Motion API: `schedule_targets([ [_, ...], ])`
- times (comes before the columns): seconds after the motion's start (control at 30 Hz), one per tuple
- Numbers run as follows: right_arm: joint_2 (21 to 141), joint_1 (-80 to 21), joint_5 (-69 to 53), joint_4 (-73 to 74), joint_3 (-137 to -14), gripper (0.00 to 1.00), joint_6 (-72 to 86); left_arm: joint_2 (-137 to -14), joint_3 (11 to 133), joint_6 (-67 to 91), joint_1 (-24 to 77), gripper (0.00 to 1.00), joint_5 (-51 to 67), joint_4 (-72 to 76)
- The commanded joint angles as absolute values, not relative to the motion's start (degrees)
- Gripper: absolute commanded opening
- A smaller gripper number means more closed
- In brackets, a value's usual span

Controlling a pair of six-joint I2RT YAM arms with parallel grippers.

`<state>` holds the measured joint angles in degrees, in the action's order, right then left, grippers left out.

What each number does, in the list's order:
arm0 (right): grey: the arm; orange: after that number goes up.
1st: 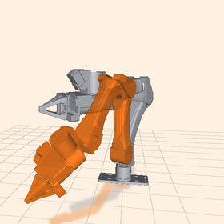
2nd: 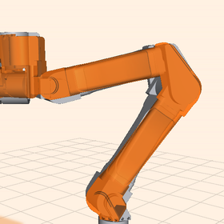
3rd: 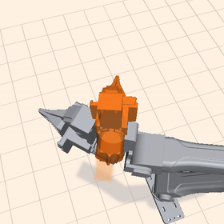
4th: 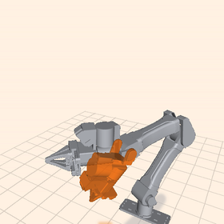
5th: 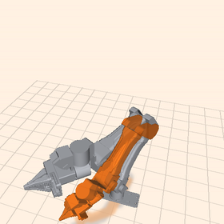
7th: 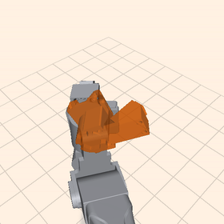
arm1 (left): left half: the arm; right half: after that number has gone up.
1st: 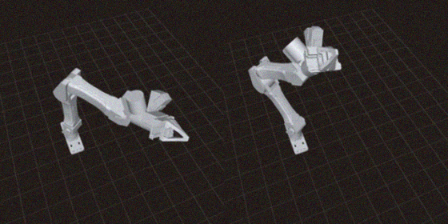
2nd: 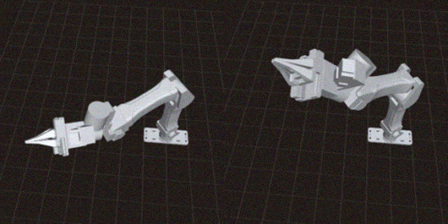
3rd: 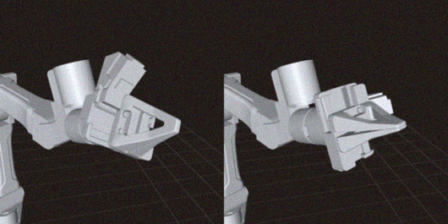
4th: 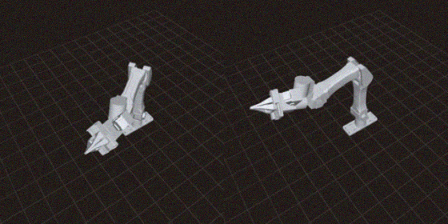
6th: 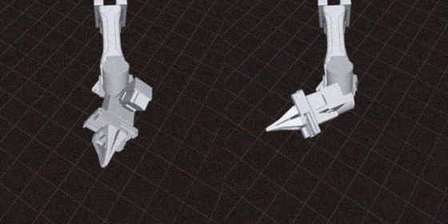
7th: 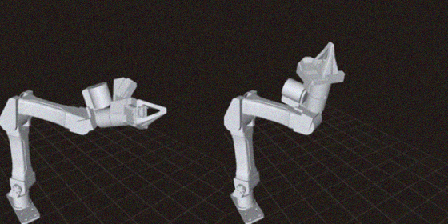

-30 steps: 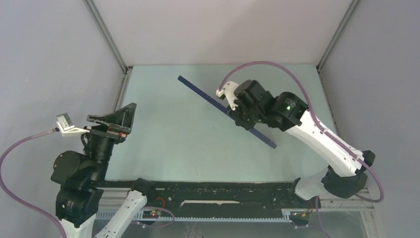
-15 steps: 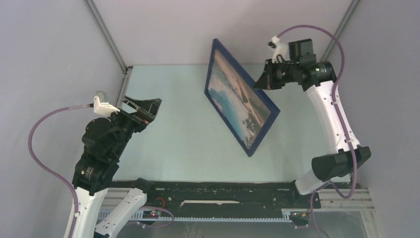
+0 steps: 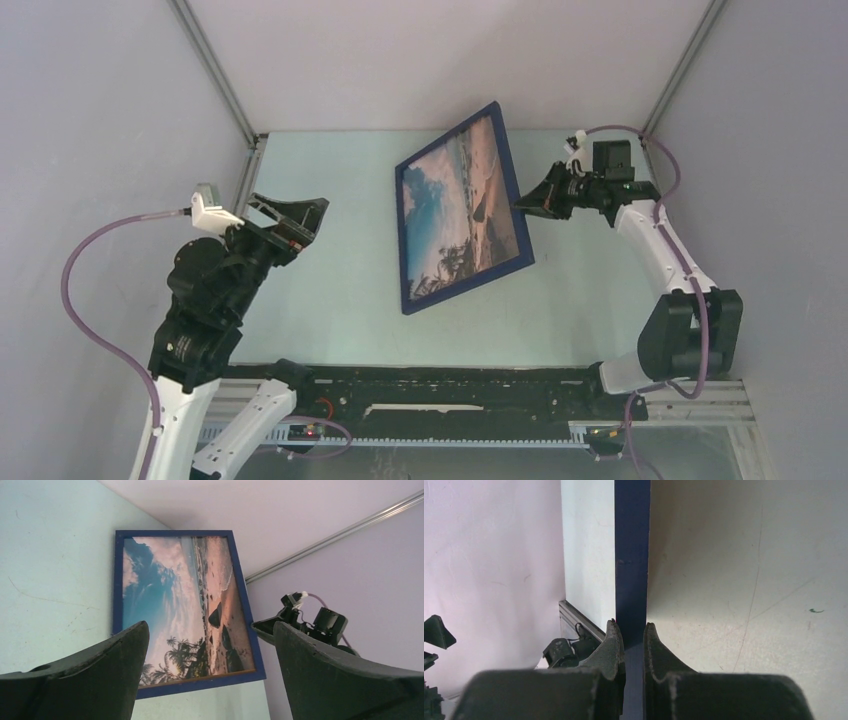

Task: Put the photo into the frame
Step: Turn over the photo frame at the center of the board.

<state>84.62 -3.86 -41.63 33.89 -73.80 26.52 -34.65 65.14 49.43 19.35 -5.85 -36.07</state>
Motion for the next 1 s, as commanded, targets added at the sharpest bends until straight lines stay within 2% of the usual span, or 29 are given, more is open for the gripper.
schedule_targets([
  [0.0,82.5,-5.9,-44.4,22.2,-68.1,0.00,27.7,-35.4,63.5,48.3,19.0,0.99,-4.6,-33.3],
  [0.17,89.2,-5.8,-48.2,21.3,-68.0,0.00,17.7,-37.4,60.3,46.2,19.0,1.00,-0.7,-30.9],
  [0.43,100.4,-3.8,-47.2,25.1,-68.2,0.00,9.5,-52.3,53.5,37.4,19.0,1.00,7.8,-36.6],
  [0.57,105.0,-1.3,-47.8,25.4,-69.8,0.00,9.0,-52.5,44.1,40.2,19.0,1.00,8.2,-30.0],
  [0.77,108.3,-1.5,-37.6,25.9,-71.1,0.00,11.8,-56.7,35.0,44.1,20.1,1.00,9.7,-20.3],
  [0.87,107.6,-2.4,-29.3,25.9,-69.9,0.18,12.4,-60.1,34.8,43.3,20.6,1.00,10.7,-18.3],
  [0.97,107.1,-2.2,-24.9,26.7,-70.0,0.30,13.0,-63.8,34.3,44.0,21.5,1.00,12.0,-16.4],
])
